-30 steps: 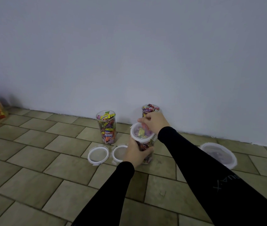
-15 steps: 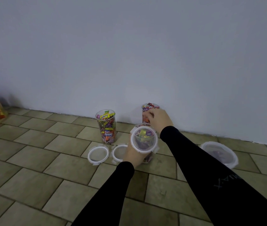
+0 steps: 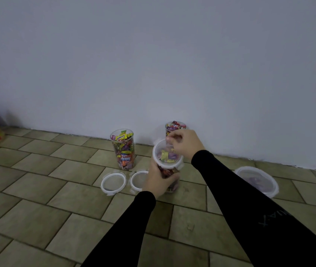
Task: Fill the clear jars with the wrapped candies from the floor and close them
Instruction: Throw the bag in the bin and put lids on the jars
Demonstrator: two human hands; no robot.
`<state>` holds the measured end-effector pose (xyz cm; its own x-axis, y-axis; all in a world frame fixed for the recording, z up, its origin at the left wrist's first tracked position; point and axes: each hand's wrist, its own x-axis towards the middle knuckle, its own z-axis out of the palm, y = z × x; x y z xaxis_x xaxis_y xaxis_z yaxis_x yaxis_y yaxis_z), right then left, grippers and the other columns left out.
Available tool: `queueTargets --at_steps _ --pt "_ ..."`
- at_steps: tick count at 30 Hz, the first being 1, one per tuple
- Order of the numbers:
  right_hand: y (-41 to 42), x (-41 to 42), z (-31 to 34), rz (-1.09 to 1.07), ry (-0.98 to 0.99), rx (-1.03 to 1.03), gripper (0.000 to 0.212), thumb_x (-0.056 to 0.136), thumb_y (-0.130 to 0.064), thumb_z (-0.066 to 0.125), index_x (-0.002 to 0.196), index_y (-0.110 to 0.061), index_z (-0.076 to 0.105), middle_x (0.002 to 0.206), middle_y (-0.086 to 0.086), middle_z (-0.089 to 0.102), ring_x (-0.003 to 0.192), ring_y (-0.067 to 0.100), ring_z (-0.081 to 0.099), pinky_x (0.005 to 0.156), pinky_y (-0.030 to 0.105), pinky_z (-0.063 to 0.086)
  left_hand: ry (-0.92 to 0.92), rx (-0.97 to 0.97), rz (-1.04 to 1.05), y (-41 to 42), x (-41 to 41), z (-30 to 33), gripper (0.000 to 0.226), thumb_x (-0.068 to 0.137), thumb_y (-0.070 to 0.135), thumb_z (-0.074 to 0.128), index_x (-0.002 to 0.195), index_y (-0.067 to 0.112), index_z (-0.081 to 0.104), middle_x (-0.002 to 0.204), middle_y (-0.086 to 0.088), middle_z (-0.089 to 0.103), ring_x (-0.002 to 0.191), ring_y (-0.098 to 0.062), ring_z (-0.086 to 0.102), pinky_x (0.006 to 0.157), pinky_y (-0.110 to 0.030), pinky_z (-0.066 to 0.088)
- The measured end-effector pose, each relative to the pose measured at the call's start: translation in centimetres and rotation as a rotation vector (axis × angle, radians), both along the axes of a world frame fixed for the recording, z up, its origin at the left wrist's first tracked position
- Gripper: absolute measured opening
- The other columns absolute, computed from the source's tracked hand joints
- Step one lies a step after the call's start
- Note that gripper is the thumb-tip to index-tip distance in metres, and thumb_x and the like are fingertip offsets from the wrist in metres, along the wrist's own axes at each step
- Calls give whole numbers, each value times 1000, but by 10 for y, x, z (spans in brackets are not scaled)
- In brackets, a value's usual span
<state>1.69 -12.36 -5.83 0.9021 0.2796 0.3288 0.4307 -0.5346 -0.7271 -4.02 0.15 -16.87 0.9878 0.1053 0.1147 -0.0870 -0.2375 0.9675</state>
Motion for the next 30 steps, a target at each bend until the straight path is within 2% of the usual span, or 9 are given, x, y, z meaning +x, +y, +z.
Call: queueTargets --at_steps 3,6,8,12,16,20,24,26,30 --pt "4 7 1 -117 144 6 19 89 -24 64 90 -8 75 87 5 71 76 9 57 75 20 42 -1 17 5 0 -2 2 79 73 24 83 132 24 32 120 11 55 111 -9 55 94 -26 46" --pt "6 5 -4 -144 212 -13 24 90 -28 63 89 -7 75 92 10 72 80 17 61 76 24 45 4 31 8 0 0 2 77 73 26 83 129 28 30 117 15 53 111 -9 54 91 -24 44" --pt "7 3 -6 -138 222 -20 24 91 -30 63 87 -9 75 88 7 71 79 15 60 76 24 45 1 34 10 0 1 0 77 73 29 83 128 30 29 118 14 53 111 -9 54 91 -24 44" --pt "7 2 -10 -157 168 -61 29 93 -31 60 86 -7 74 80 4 66 77 15 57 73 23 42 -5 44 17 1 2 -1 79 72 32 83 130 29 30 123 9 54 114 -12 55 93 -27 46" --pt "2 3 -9 -182 176 -118 30 94 -32 58 91 -7 74 92 8 71 85 20 62 71 20 40 -30 24 13 0 0 1 81 74 23 83 136 19 31 122 9 54 115 -11 53 92 -23 44" --pt "1 4 -11 -163 166 -182 27 93 -36 58 93 -14 74 95 3 70 84 15 60 77 25 44 -37 37 13 0 0 0 82 75 21 82 138 17 30 123 7 53 115 -11 53 94 -24 44" --pt "3 1 -14 -222 -33 -247 26 86 -38 64 104 -20 71 110 2 64 105 22 55 90 36 47 -36 41 12 1 1 -1 84 73 24 83 138 18 31 123 9 55 115 -11 55 95 -27 46" --pt "2 -7 -15 -239 -96 -203 29 86 -40 65 104 -18 70 111 3 59 110 22 49 93 38 44 -28 33 3 1 2 -1 84 73 22 83 138 18 30 121 11 54 114 -10 54 92 -22 44" --pt "-4 -30 -32 -322 -81 -80 39 86 -41 63 113 -13 67 111 5 61 111 23 49 93 33 42 -24 24 -1 2 2 -1 84 74 19 82 139 19 28 122 11 53 112 -7 53 86 -14 42"
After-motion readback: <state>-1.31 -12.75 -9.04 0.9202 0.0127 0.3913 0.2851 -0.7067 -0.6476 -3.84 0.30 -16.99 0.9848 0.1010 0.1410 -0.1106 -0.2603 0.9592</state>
